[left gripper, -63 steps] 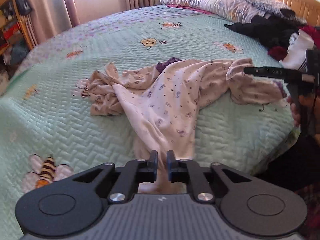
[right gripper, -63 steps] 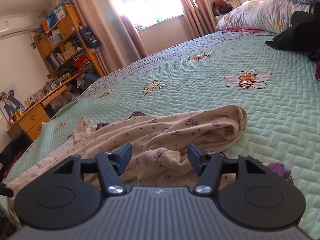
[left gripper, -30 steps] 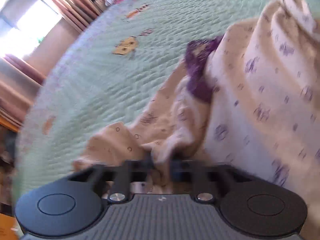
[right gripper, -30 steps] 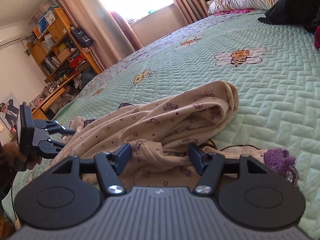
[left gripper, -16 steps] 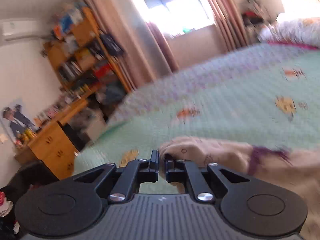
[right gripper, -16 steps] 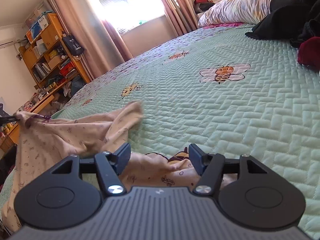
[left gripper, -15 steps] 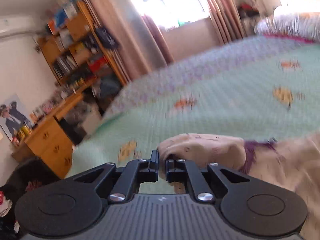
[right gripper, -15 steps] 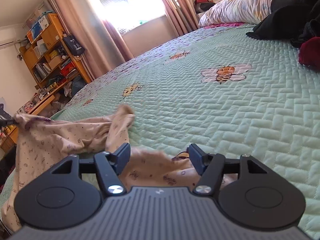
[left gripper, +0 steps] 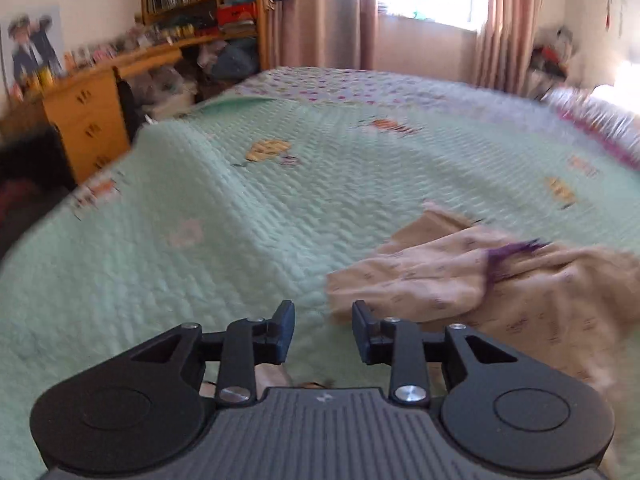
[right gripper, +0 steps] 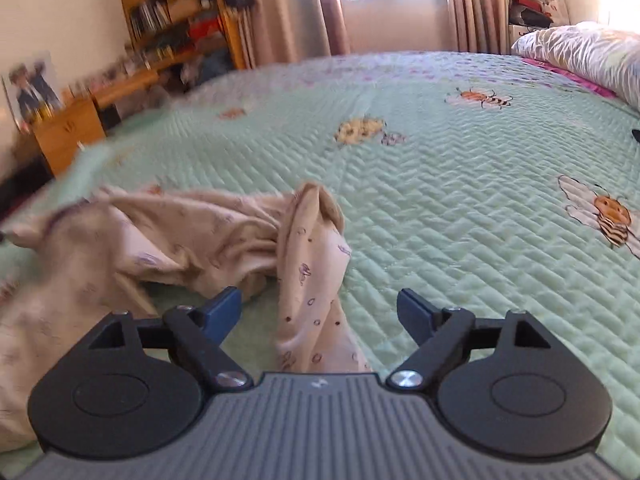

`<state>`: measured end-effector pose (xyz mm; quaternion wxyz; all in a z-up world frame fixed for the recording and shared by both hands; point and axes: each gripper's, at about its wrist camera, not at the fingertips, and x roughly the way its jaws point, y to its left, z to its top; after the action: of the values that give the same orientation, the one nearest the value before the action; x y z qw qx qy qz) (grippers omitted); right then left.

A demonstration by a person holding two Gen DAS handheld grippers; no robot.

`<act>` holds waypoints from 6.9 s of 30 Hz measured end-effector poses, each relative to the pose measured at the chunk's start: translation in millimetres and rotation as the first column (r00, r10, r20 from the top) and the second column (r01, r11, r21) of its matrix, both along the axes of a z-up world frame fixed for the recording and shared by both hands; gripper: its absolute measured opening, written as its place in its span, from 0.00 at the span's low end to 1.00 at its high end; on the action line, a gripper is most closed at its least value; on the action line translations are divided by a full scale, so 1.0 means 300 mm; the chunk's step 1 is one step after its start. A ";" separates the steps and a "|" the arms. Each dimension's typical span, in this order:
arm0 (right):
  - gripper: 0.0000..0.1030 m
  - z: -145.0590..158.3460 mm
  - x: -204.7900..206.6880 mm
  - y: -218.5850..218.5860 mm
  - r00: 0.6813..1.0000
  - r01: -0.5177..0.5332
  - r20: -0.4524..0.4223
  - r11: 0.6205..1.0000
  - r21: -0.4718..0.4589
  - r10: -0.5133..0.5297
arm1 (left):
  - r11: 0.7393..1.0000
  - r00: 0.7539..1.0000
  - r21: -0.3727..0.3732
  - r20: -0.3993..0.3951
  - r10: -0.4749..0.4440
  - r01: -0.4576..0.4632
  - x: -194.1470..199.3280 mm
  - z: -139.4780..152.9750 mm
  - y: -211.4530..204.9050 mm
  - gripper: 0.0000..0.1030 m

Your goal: Fold clothes

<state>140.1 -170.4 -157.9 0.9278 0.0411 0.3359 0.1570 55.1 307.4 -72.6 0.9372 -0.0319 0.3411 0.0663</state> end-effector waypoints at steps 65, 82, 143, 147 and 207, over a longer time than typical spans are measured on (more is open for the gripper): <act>0.77 0.194 -0.019 -0.182 0.986 -0.071 0.150 0.997 -0.019 0.073 | 0.837 0.840 0.221 0.110 -0.532 0.501 -0.245 0.153 -0.364 0.17; 0.08 0.133 -0.286 -0.153 0.929 -0.370 0.021 0.925 0.085 0.370 | 0.788 0.850 0.377 0.003 -0.526 0.486 -0.184 0.019 -0.452 0.64; 0.47 0.738 -0.207 -0.285 0.956 -0.112 0.287 0.980 0.165 0.061 | 0.882 0.875 0.386 0.284 -0.392 0.270 -0.135 0.718 -0.709 0.16; 0.66 0.414 -0.234 -0.284 0.994 -0.068 0.091 0.991 0.115 0.058 | 0.894 0.893 0.268 0.182 -0.412 0.358 -0.203 0.449 -0.725 0.19; 0.60 0.125 -0.482 -0.198 0.988 -0.090 0.148 0.965 0.247 0.055 | 0.977 0.954 0.199 0.300 0.019 -0.081 -0.497 0.787 -0.153 0.05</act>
<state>-4.5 -229.8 -120.3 0.9298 0.1357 0.2487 0.2350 -94.0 261.4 163.7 0.9738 0.0483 0.1868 0.1199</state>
